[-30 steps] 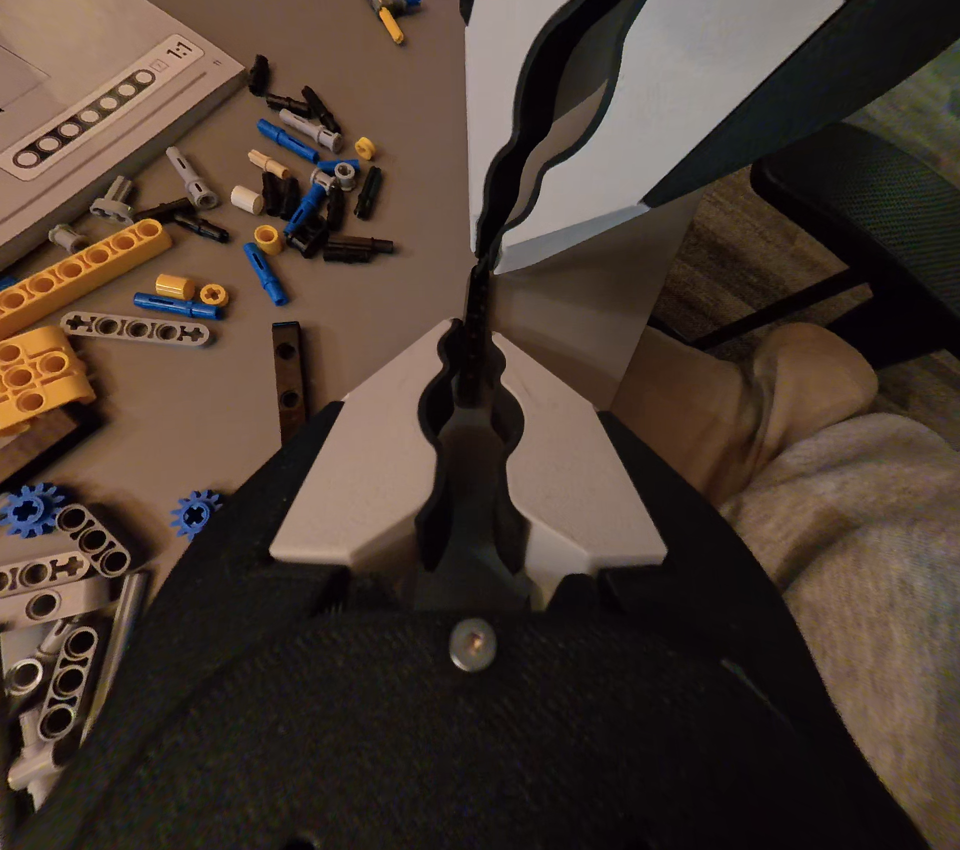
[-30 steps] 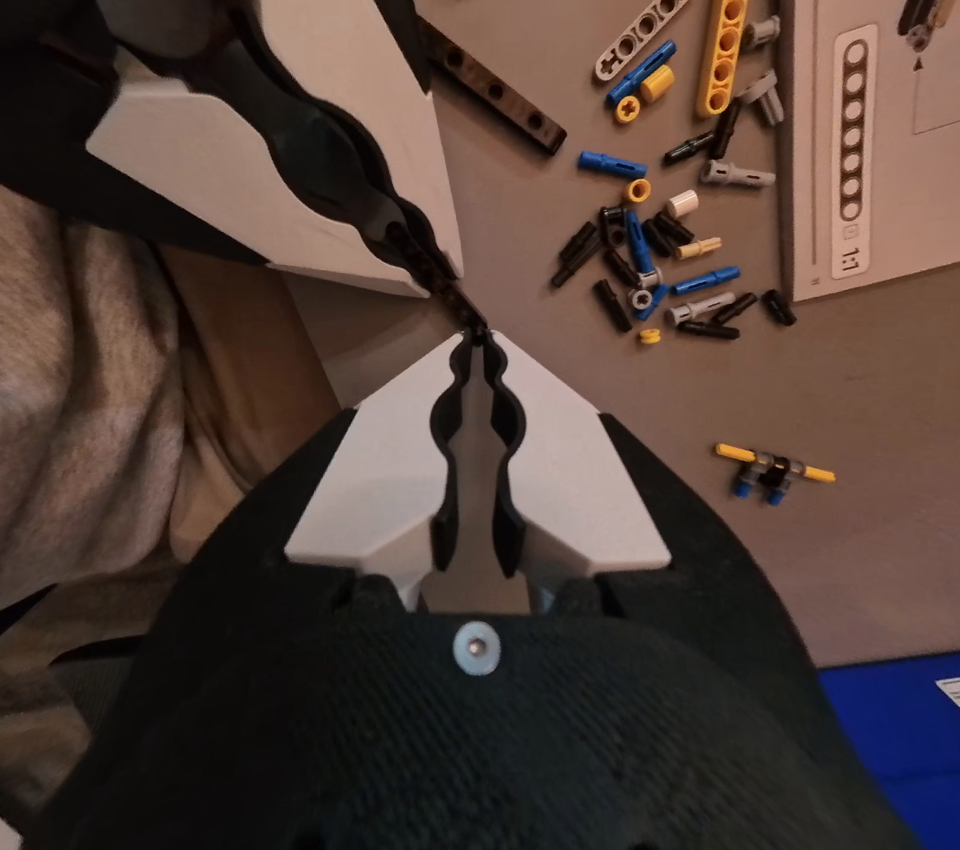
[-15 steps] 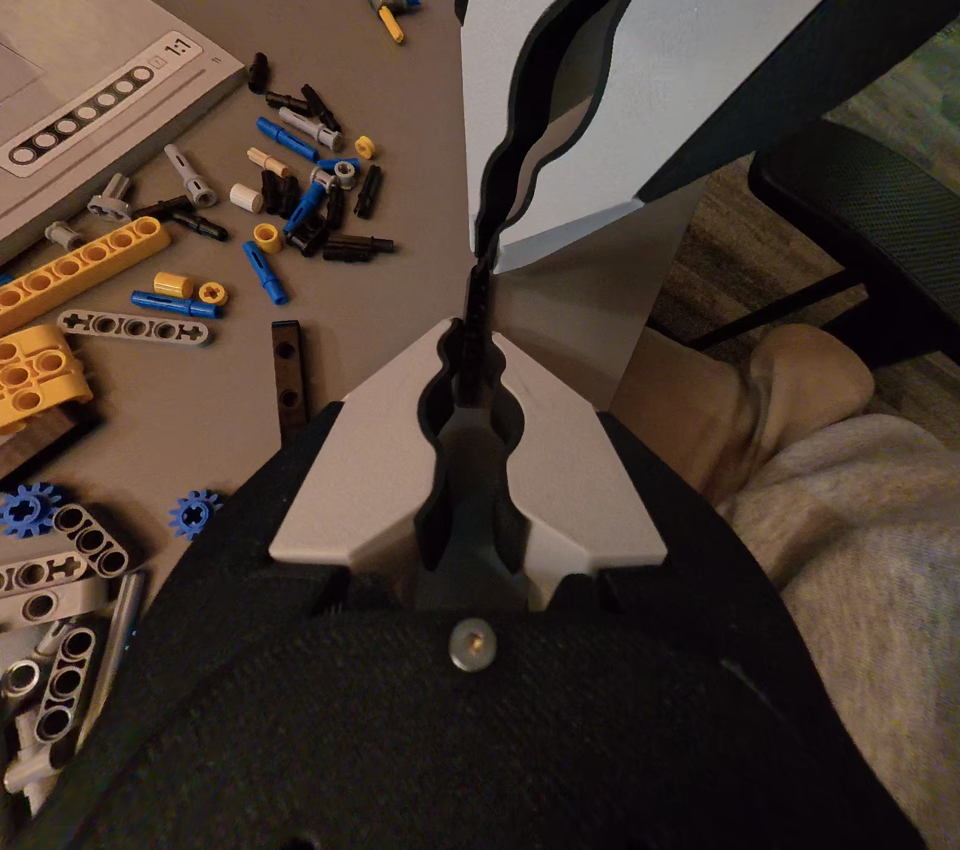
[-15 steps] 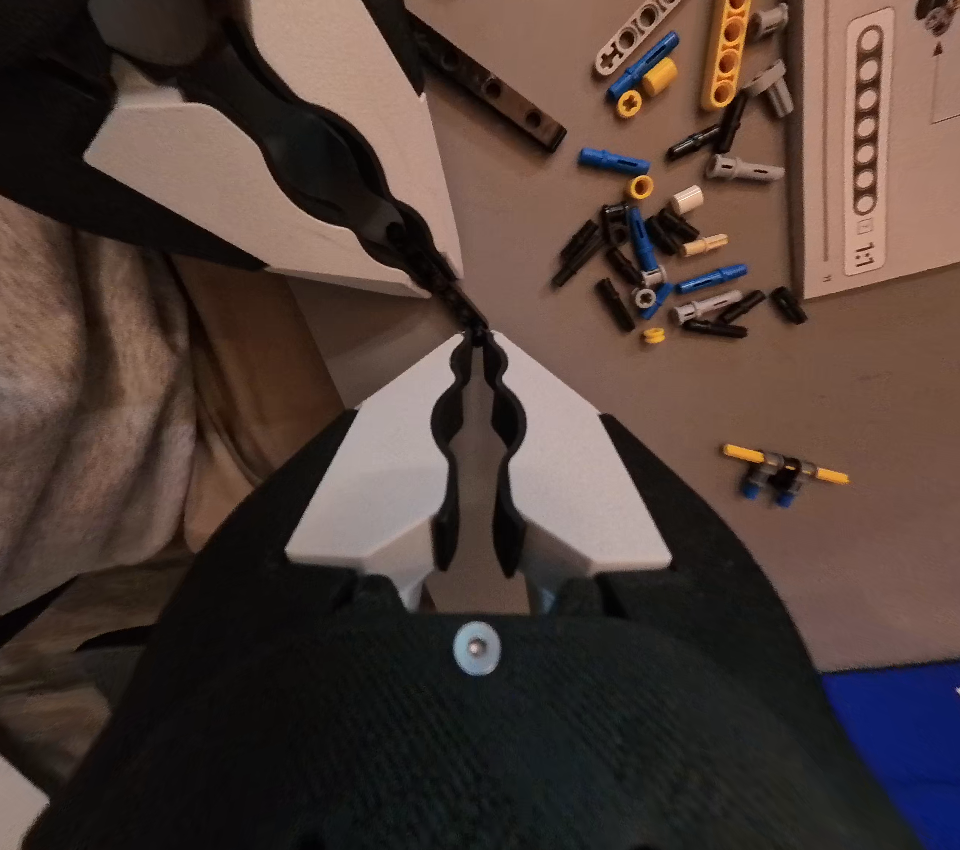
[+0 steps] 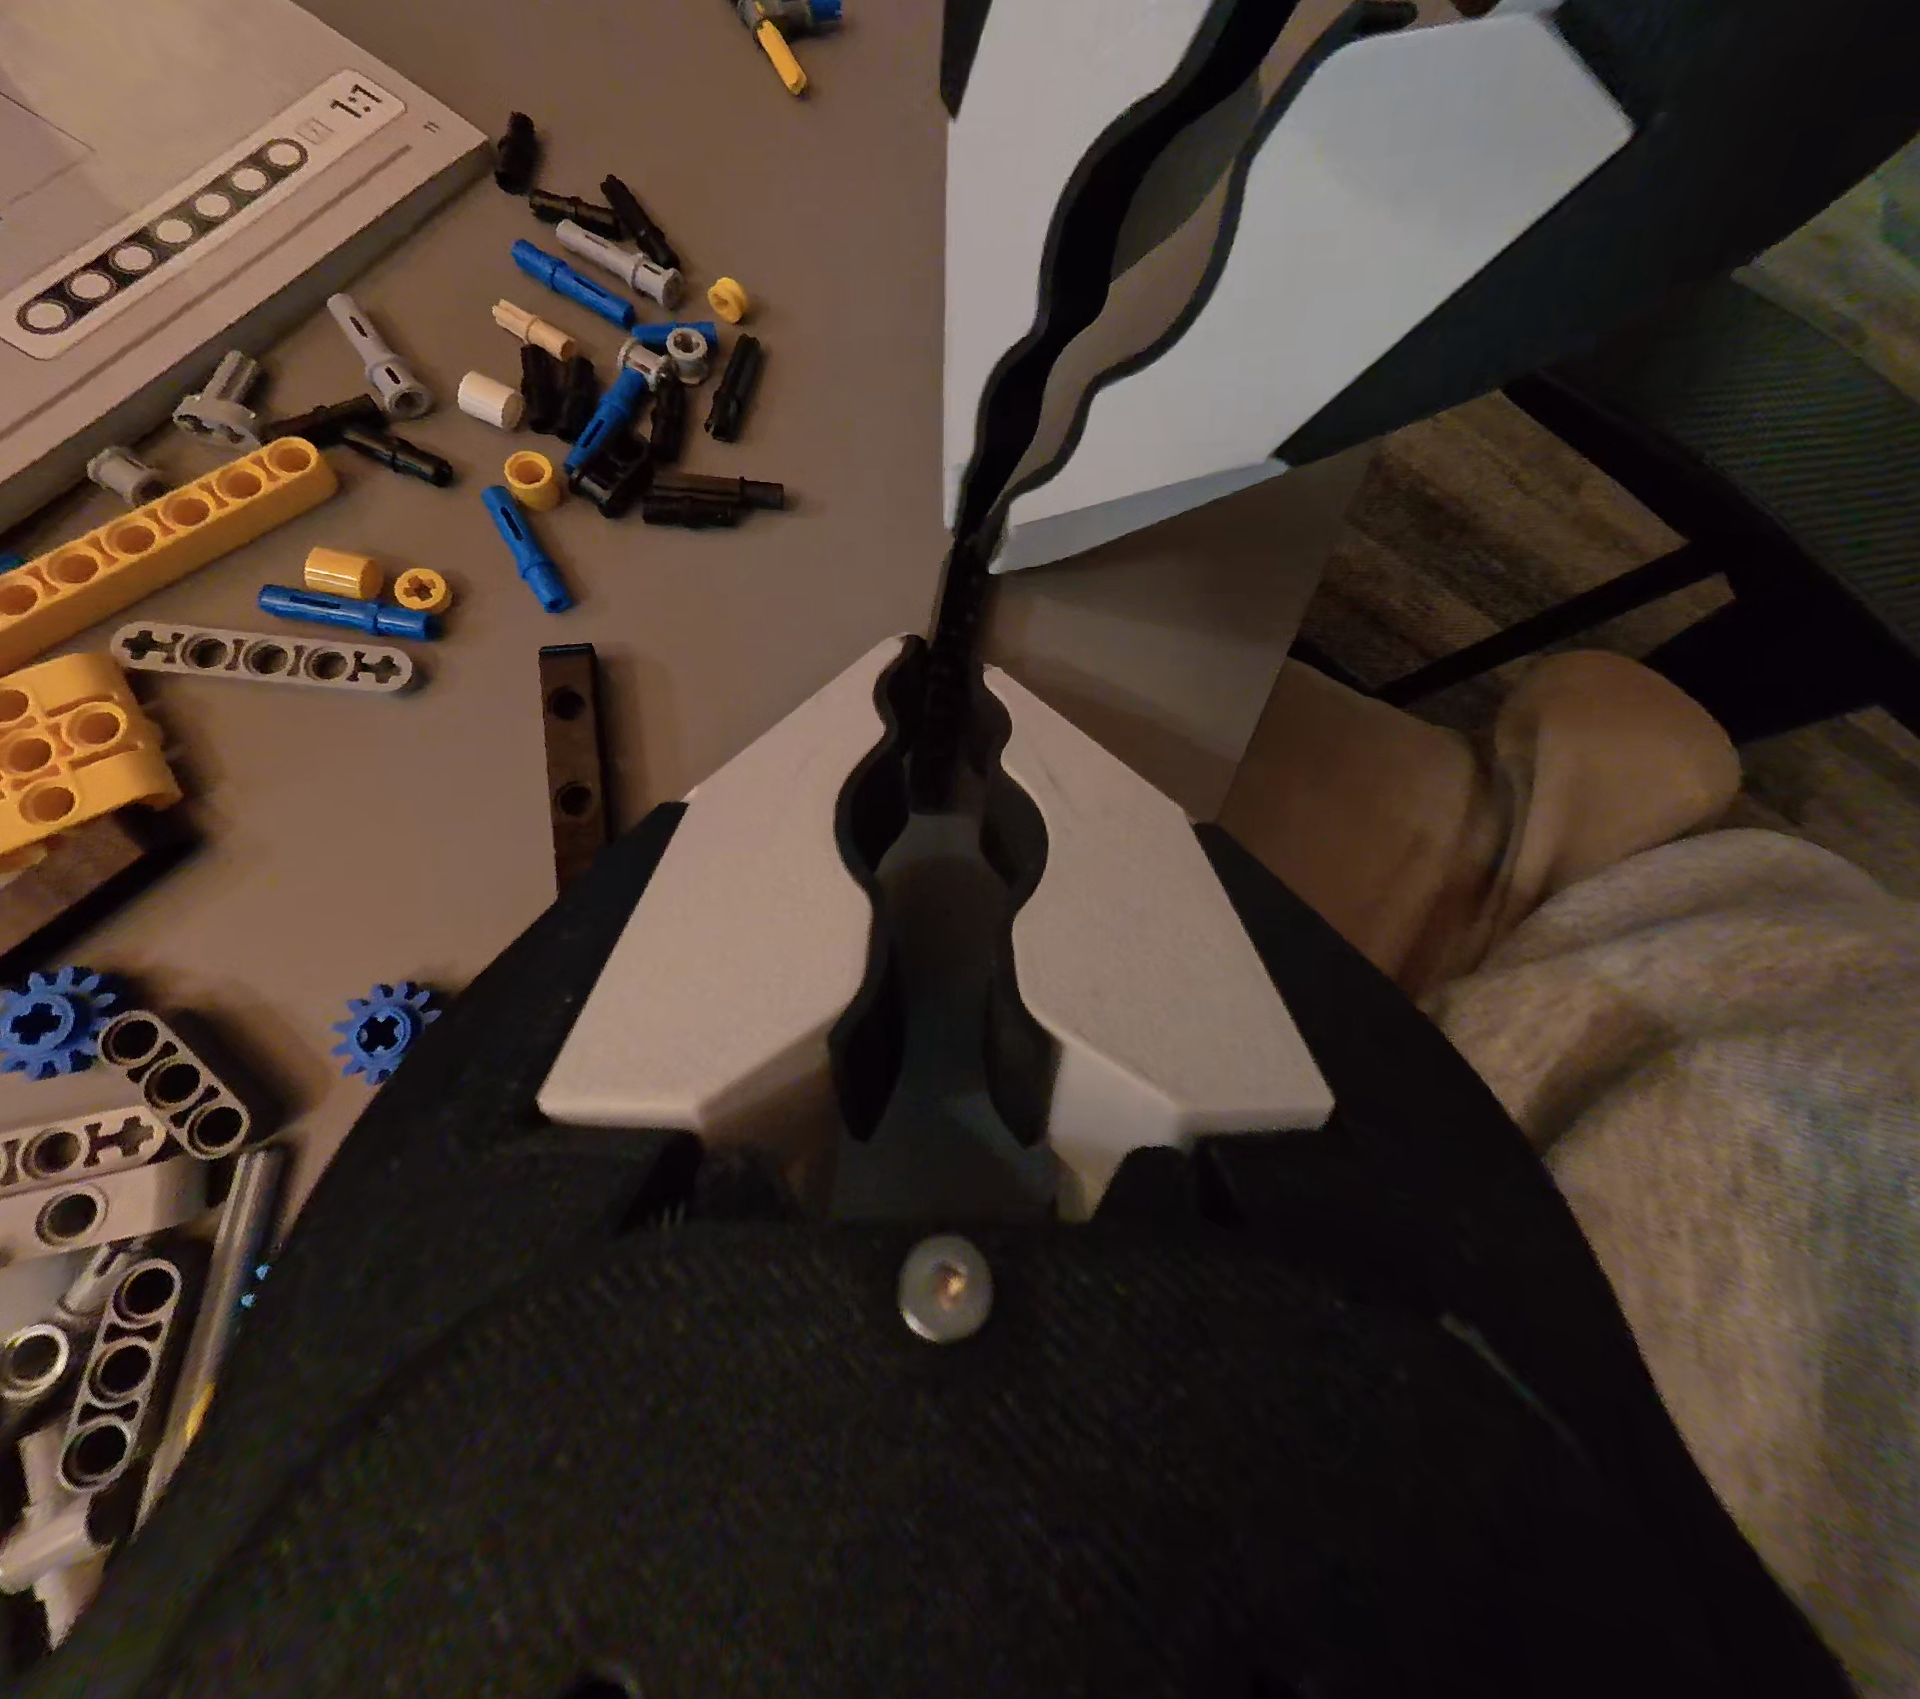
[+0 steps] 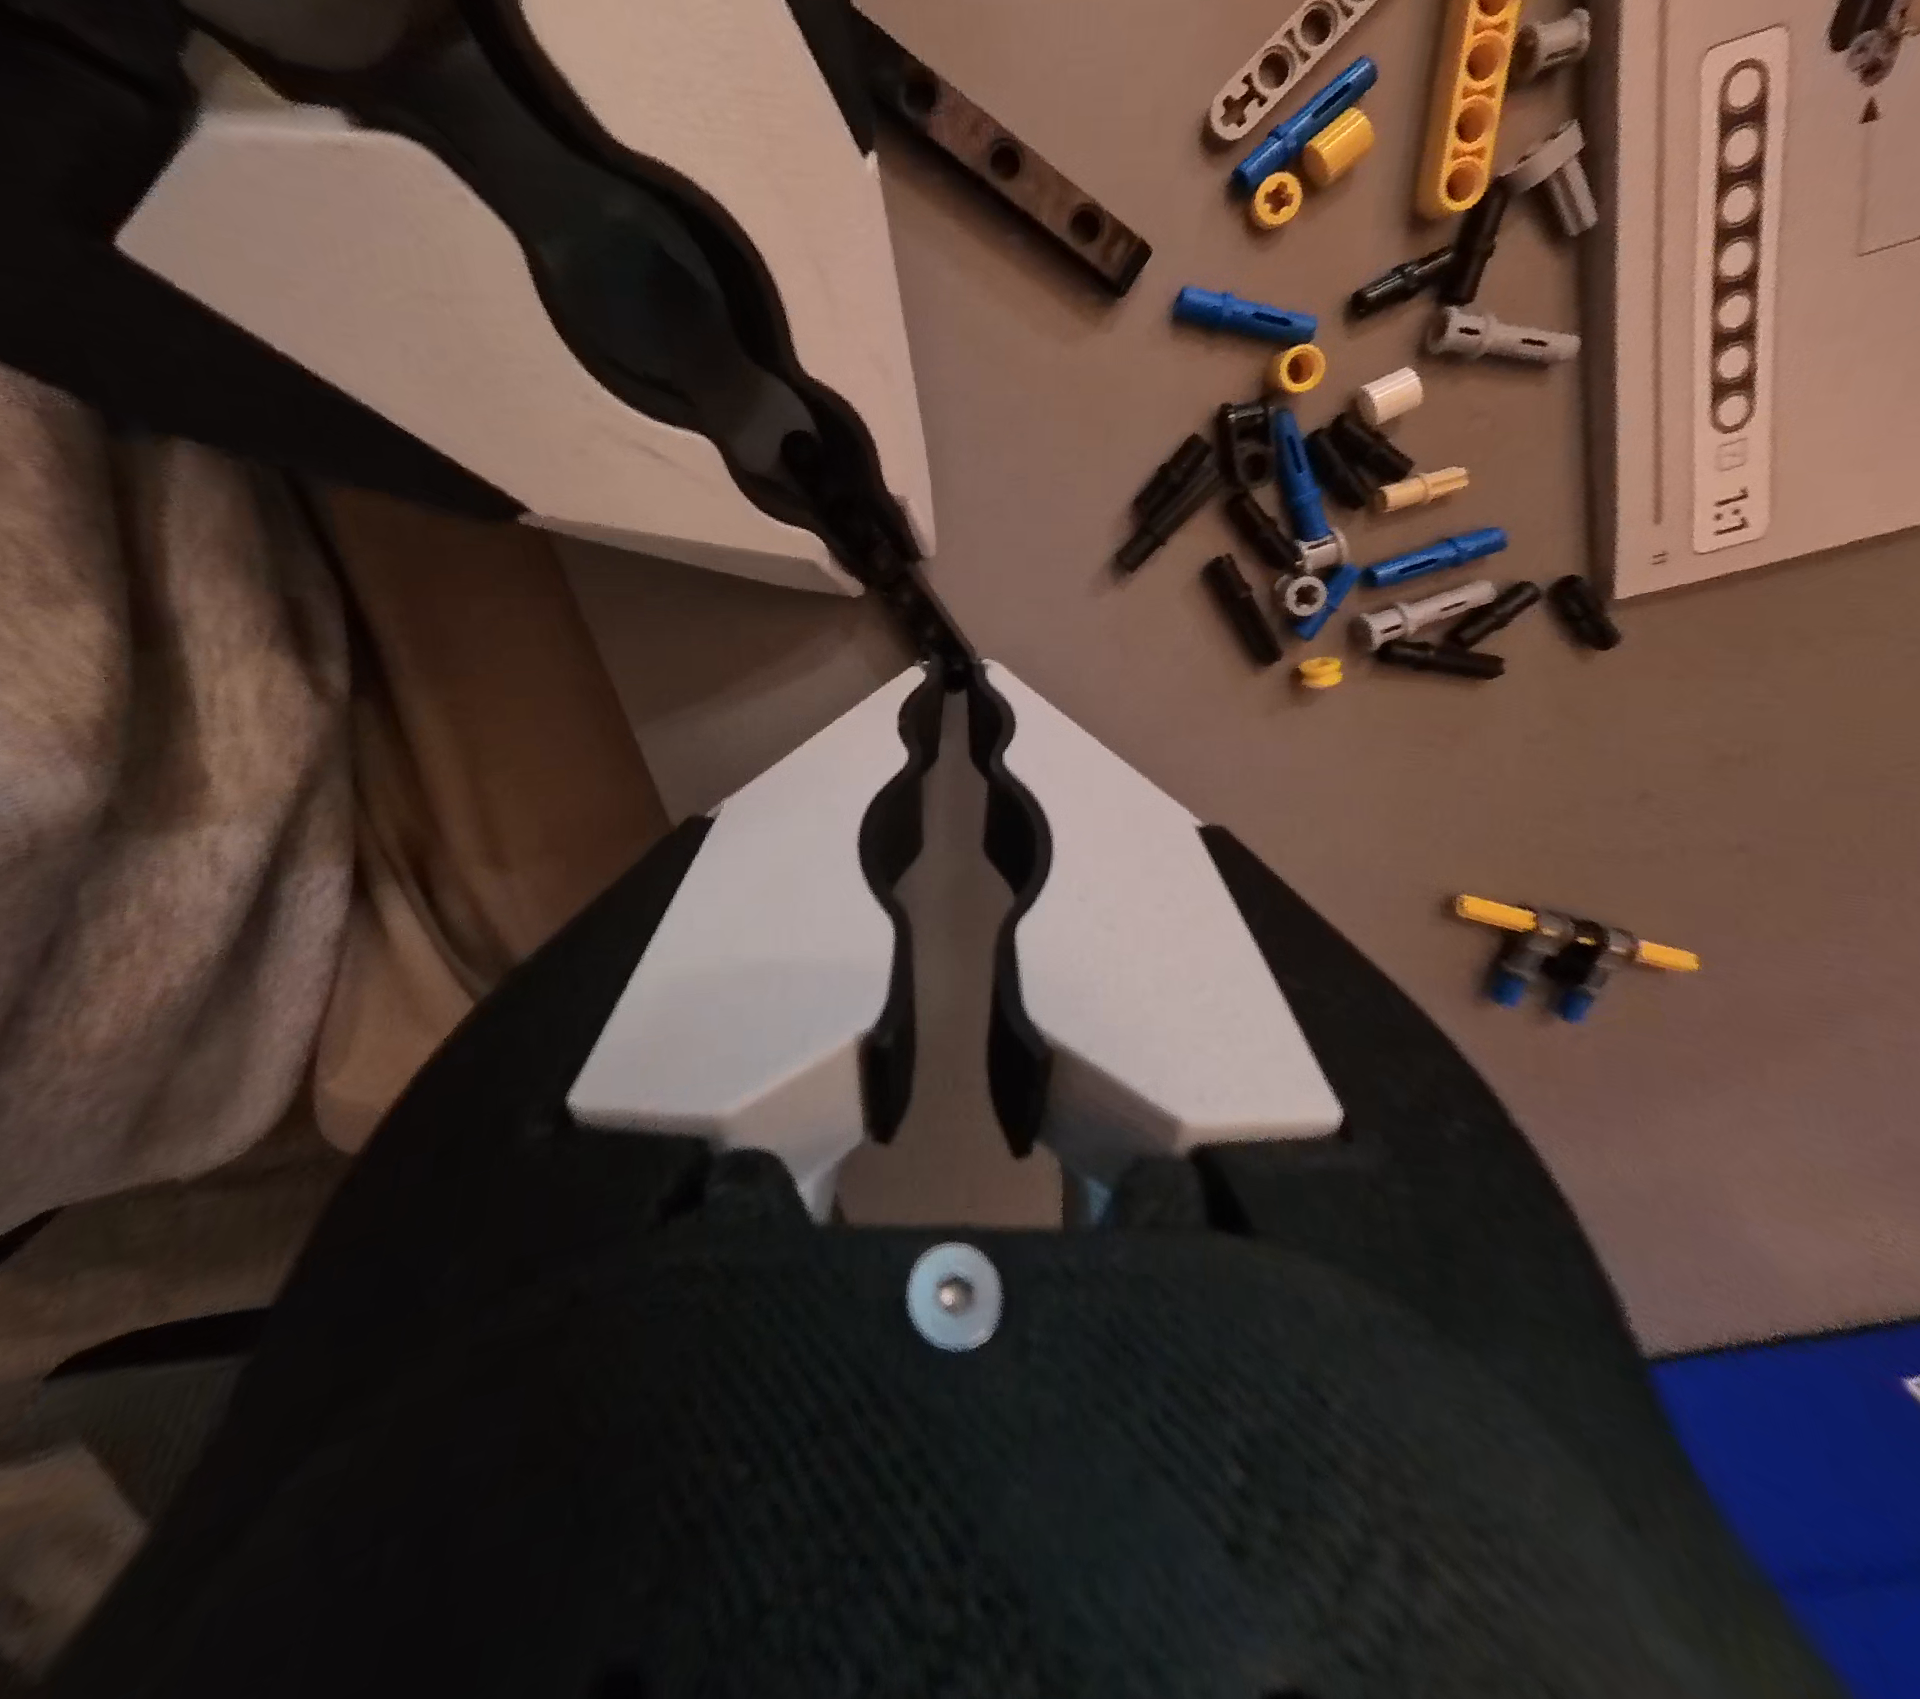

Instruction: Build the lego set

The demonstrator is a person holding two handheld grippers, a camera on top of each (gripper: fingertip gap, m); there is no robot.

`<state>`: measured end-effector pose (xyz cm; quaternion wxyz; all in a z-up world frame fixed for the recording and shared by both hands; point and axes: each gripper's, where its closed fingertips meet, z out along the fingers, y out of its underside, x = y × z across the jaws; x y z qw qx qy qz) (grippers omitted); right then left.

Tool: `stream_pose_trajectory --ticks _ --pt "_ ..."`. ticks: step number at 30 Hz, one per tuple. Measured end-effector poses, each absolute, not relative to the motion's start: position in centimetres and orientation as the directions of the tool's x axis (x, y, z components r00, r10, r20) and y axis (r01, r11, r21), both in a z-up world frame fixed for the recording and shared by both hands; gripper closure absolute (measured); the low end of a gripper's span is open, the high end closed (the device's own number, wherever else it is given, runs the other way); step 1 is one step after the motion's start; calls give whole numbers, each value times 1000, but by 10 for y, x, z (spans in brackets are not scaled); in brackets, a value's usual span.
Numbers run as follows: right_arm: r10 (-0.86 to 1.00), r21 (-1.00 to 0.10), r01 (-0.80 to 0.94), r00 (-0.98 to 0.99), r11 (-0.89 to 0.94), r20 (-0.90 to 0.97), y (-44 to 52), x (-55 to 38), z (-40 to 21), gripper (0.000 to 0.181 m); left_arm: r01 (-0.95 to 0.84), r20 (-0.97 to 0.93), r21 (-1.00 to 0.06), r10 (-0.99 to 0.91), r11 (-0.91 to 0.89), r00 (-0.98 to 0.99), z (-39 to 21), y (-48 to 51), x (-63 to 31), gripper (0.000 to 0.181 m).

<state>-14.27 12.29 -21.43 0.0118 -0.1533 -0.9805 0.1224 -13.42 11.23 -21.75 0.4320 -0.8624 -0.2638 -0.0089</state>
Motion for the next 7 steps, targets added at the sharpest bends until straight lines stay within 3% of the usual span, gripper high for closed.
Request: stream_pose_trajectory --ticks 4,7 --pt "317 -208 316 -948 925 -32 134 -135 -219 172 465 247 -740 447 -486 860 -217 112 -134 175" --pt "336 -264 332 -941 906 -30 135 -135 -215 175 472 259 -739 445 -481 858 -217 112 -134 174"
